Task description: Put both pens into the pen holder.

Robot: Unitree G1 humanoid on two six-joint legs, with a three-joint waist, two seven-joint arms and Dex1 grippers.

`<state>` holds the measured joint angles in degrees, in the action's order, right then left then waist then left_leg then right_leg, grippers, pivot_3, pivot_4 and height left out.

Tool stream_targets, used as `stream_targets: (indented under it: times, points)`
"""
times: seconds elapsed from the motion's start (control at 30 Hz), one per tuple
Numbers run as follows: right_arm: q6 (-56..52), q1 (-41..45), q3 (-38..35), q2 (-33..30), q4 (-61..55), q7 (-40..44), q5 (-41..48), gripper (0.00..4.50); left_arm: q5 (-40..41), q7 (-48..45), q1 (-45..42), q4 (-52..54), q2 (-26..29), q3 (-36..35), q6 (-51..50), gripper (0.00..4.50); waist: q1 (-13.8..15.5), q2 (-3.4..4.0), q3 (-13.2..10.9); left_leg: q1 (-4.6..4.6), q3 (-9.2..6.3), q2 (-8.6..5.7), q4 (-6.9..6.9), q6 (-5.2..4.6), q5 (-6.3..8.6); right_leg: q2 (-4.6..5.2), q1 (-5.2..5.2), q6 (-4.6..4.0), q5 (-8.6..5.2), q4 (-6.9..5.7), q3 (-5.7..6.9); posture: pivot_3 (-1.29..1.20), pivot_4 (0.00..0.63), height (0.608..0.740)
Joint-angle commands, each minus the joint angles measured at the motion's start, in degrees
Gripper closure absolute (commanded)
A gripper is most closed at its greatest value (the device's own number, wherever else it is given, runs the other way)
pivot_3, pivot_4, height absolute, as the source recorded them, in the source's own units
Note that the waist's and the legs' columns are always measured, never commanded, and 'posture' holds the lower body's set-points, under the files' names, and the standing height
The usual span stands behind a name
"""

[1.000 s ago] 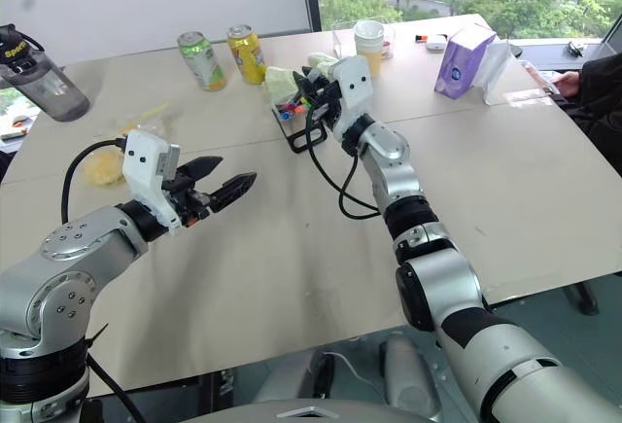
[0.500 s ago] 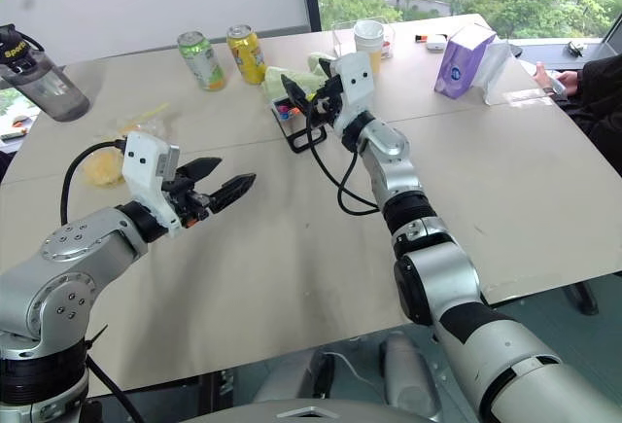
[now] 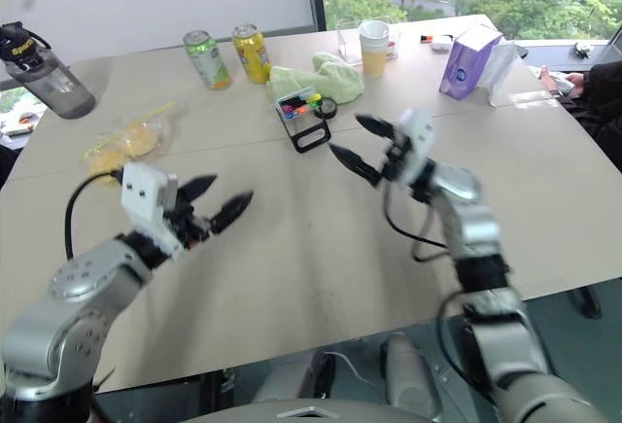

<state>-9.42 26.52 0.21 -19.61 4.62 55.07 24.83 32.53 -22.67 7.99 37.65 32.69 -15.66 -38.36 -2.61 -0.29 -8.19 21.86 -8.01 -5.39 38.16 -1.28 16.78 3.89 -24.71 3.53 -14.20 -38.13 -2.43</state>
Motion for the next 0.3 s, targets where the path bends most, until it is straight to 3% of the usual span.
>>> stream_targets:
  times: [0.03, 0.13, 0.3]
  points:
    - [-5.1, -5.8, -0.1, -5.6, -8.1, 5.3, 3.7, 0.42, -3.4, -2.1, 4.5, 1.2, -0.5, 0.6, 5.6, 0.58, 0.2, 0.02, 0.0, -0.02, 0.02, 0.01, 0.01, 0.00, 0.00, 0.00, 0.02, 0.00, 0.00, 0.00, -0.01, 0.00, 0.150, 0.740]
    - [-2.6, -12.1, 0.9, -11.3, -7.3, 6.7, -1.3, 0.42, -7.4, -4.8, 9.4, -0.9, -1.6, 2.9, 12.8, 0.58, 0.6, 0.07, 0.0, -0.17, 0.06, 0.04, 0.04, -0.01, 0.01, 0.01, 0.23, -0.03, 0.02, 0.01, -0.05, 0.00, 0.150, 0.740]
    - [-2.4, -17.2, -1.0, -11.4, -7.6, 4.0, -0.9, 0.42, -9.9, -6.7, 12.3, -2.2, -3.5, 4.6, 18.3, 0.58, 1.4, 0.06, 0.0, -0.20, 0.03, 0.06, 0.06, -0.03, 0.02, 0.02, 0.33, -0.04, 0.03, 0.05, -0.03, 0.00, 0.150, 0.740]
